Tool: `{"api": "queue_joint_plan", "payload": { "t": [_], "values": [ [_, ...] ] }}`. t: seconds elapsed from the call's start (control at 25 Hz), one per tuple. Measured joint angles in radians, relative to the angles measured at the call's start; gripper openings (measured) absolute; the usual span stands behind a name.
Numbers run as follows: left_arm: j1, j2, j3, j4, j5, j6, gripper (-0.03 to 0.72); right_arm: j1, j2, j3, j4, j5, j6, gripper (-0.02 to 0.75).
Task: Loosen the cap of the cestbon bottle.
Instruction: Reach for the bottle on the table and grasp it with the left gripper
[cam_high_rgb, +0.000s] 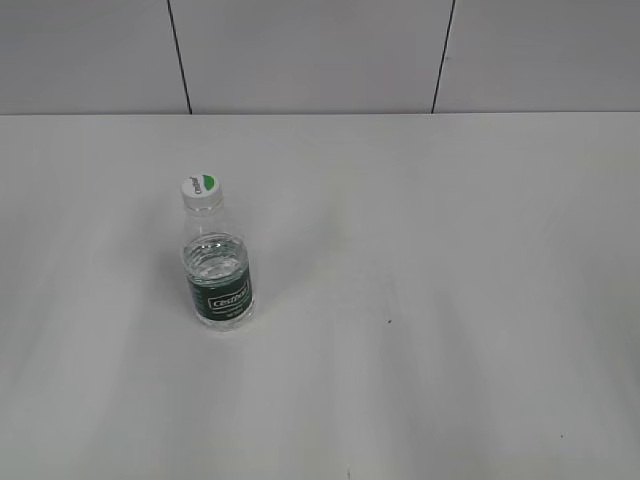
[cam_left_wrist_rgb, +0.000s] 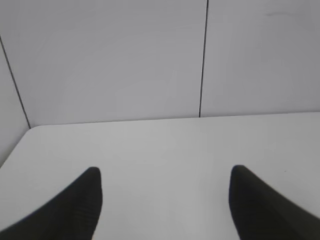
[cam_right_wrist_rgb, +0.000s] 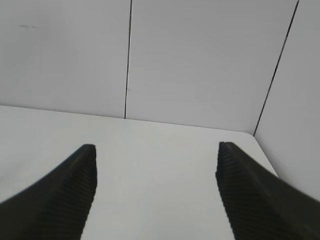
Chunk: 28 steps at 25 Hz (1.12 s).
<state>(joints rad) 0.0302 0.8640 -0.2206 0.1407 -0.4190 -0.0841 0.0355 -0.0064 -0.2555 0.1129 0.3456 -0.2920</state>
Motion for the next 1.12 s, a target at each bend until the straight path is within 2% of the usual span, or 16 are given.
{"api": "queue_joint_plan", "payload": {
  "t": [0.32,0.48,0.64,0.88,1.12],
  "values": [
    [0.0,0.419,0.0,0.043,-0.362,0.0,0.482,0.0,0.0,0.002,0.0,0.0,-0.002,0.569],
    [0.0,0.584,0.0,0.237,-0.466,-0.025,0.482,0.0,0.084,-0.019,0.001,0.006,-0.006,0.569],
    [0.0,0.689,-0.001,0.418,-0.569,-0.065,0.473,0.0,0.276,-0.133,0.001,0.029,-0.026,0.569],
    [0.0,0.785,-0.001,0.582,-0.653,-0.073,0.442,0.012,0.611,-0.382,0.0,0.242,-0.036,0.569],
    [0.0,0.88,-0.035,0.795,-0.718,-0.075,0.44,0.059,0.805,-0.513,-0.006,0.276,-0.105,0.569]
  ]
}}
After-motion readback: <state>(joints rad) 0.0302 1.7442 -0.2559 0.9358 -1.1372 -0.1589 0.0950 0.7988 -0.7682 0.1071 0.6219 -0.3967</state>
